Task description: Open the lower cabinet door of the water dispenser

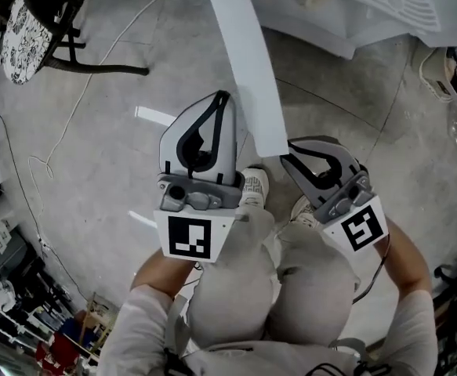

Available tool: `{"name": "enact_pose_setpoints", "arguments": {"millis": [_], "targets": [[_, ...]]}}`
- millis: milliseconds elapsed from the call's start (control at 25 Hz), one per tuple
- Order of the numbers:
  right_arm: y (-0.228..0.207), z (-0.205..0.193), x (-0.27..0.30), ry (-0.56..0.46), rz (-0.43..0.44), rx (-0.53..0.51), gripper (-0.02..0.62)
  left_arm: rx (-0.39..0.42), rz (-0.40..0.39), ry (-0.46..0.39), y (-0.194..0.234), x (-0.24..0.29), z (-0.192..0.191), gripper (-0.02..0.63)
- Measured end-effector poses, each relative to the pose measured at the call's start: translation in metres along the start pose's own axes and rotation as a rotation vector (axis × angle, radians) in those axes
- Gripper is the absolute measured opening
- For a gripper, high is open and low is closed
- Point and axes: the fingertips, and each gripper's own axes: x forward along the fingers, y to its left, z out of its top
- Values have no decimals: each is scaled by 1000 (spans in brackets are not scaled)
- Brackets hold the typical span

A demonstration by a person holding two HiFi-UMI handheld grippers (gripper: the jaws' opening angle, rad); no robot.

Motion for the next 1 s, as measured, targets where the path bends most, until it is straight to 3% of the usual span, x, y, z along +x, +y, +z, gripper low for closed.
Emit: {"name": "enact_pose_setpoints", "arguments": {"millis": [280,560,1000], "targets": [[43,9,58,-67,116,-4,58,36,110,-8,47,-48,-4,5],[51,23,108,-126,168,-20,63,32,207,0,87,-70,-12,5],[61,24,157,-142,226,-15,61,37,270,-1,123,-88,-21,5]]}}
